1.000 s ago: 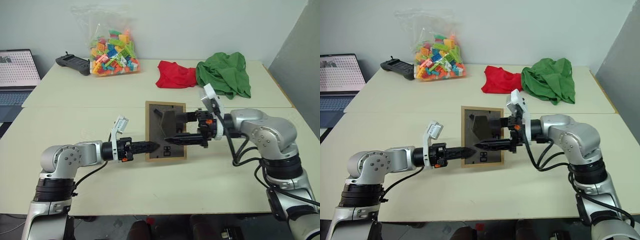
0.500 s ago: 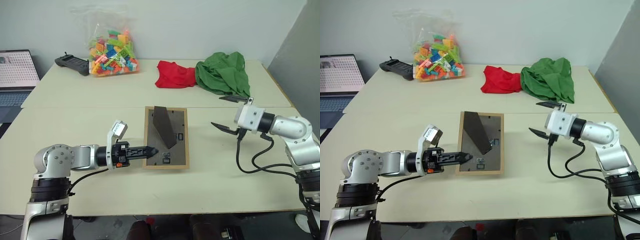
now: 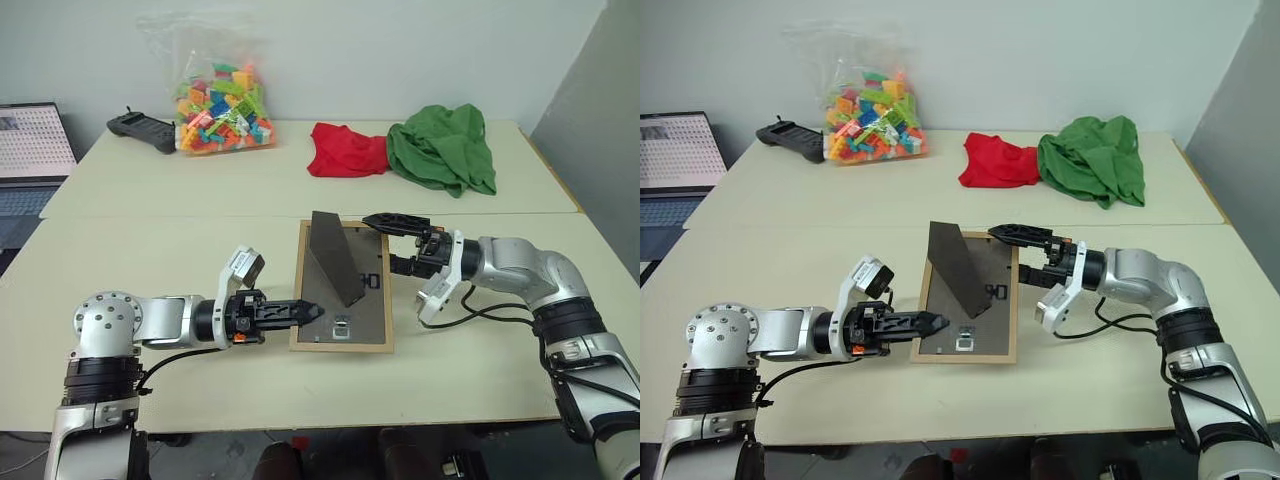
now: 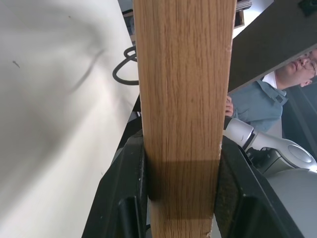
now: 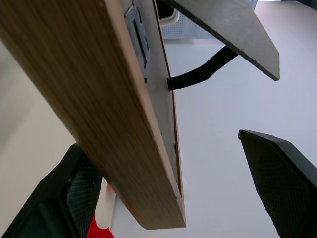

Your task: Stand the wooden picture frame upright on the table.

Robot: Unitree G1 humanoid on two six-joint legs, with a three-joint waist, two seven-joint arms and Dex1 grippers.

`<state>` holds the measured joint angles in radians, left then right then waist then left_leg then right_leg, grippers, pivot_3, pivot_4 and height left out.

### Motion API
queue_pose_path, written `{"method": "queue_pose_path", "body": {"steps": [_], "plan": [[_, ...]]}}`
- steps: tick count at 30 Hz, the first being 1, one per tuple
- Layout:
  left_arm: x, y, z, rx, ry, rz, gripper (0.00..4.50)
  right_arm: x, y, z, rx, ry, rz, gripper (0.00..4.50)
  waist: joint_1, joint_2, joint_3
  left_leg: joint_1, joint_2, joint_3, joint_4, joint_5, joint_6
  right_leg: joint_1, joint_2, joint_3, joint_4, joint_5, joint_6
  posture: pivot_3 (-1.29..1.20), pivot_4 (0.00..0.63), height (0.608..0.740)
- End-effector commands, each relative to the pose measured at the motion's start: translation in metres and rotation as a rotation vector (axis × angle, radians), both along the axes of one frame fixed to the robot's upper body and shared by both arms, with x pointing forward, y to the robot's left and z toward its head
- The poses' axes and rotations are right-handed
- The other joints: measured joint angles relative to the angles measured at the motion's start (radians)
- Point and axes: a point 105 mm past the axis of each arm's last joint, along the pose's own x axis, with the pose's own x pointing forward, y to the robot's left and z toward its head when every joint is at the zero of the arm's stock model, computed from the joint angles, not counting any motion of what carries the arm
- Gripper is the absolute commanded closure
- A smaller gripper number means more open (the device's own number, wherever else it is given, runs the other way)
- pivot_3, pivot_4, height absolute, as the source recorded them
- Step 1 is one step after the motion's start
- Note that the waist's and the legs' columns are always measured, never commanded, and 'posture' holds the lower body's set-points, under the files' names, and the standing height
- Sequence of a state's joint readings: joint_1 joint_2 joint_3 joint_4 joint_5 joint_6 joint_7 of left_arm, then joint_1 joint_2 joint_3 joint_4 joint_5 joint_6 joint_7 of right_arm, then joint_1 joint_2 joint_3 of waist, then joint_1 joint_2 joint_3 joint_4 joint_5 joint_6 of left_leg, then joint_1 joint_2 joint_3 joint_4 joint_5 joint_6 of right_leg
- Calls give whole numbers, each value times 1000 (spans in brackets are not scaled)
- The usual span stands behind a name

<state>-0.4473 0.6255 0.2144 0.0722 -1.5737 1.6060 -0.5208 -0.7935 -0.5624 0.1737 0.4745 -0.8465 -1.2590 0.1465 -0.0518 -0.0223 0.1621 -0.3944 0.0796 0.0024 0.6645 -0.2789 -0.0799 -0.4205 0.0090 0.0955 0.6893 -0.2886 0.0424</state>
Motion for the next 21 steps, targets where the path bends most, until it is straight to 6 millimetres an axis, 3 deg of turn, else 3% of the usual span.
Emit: {"method": "queue_pose_path", "body": {"steps": [1,10,12,14,16,21], "plan": [[-4,-4,14,-42,-45,-24,3194,-5,-1,10,23,-45,44,781,1,0,0,0,0,0,0,0,0,0,0,0,0,0,0,0,150,740],[-7,-6,13,-41,-24,-13,3194,-9,-2,13,18,-72,71,2832,-3,0,0,0,0,0,0,0,0,0,0,0,1,0,0,0,150,740],[-7,-6,12,-36,-24,-5,3194,-8,-3,12,13,-64,73,3031,-3,0,0,1,0,0,0,0,0,0,0,0,1,0,0,0,150,740],[-3,-6,12,-32,-40,27,2506,-5,-3,12,24,-45,65,3056,-4,0,0,1,0,0,0,0,0,0,0,0,1,0,0,0,150,740],[7,-1,16,-42,-60,90,2145,0,-5,13,62,7,43,3186,-3,0,0,0,0,0,0,0,0,0,0,0,1,0,0,0,150,740],[45,39,38,-12,-190,394,1133,13,-15,7,109,197,-19,3201,-5,0,0,1,0,0,0,0,0,1,0,0,1,0,0,0,150,740]]}}
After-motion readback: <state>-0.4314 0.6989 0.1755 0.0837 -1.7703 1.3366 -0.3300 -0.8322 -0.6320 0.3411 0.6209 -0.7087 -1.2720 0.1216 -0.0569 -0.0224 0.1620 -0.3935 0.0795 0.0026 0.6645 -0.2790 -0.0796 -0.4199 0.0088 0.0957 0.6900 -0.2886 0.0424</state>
